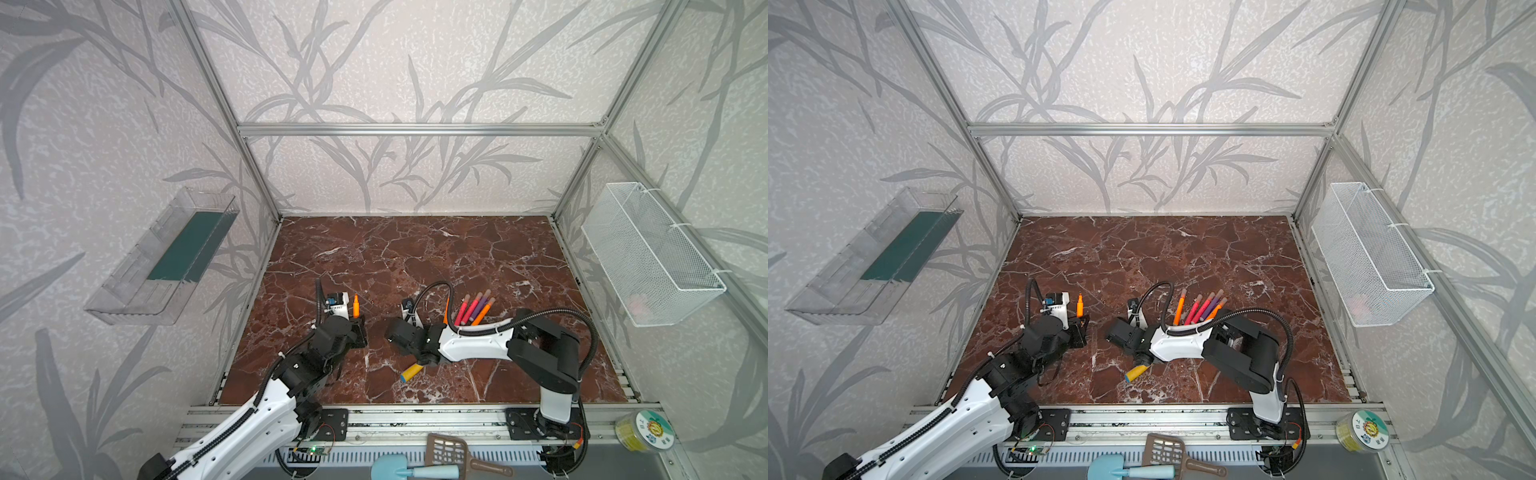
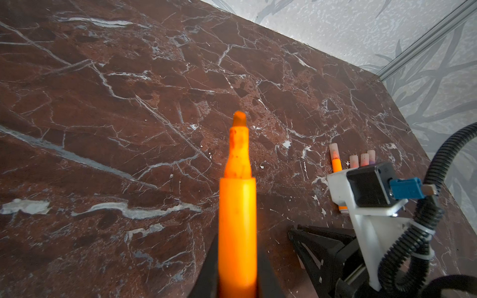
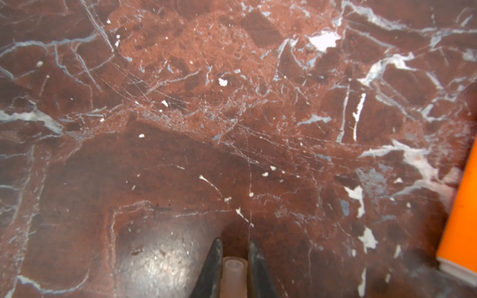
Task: Insert the pens into the pen caps
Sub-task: 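Close the right gripper on the pale pink cap and lift it, then bring the cap over the marker tip with the right gripper while the left holds it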
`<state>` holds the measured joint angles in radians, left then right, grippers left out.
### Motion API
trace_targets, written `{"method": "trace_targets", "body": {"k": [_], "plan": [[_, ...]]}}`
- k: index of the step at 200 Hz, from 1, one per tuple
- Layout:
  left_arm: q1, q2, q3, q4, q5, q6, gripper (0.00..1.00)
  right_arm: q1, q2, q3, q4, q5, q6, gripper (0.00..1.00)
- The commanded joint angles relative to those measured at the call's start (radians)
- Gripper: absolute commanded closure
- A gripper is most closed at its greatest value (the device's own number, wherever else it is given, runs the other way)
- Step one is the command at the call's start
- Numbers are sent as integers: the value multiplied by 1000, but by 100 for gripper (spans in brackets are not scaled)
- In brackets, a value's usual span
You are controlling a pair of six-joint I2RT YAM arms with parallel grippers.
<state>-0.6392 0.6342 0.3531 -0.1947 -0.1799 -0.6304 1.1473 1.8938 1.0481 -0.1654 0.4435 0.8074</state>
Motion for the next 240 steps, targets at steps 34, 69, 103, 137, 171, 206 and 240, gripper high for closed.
{"method": "trace_targets", "body": {"k": [34, 69, 103, 137, 171, 206, 240], "plan": [[2, -32, -27, 92, 239, 14, 100, -48, -168, -129, -43, -65, 17, 89], [-55, -51, -81, 196, 263, -40, 100, -115, -398, -258, 23, -71, 53, 89], [-259, 70, -78, 340, 144, -43, 100, -168, -646, -398, 96, 9, 76, 89], [-444, 309, -27, 538, 79, -26, 100, -245, -849, -490, 116, -27, 54, 90], [-544, 602, 64, 706, 84, -19, 100, -390, -1020, -570, 112, -129, 51, 90], [-577, 817, 151, 819, 141, -19, 100, -451, -1179, -619, 81, -129, 42, 88], [-591, 921, 210, 883, 205, -25, 100, -492, -1267, -664, 140, -192, 52, 88]]}}
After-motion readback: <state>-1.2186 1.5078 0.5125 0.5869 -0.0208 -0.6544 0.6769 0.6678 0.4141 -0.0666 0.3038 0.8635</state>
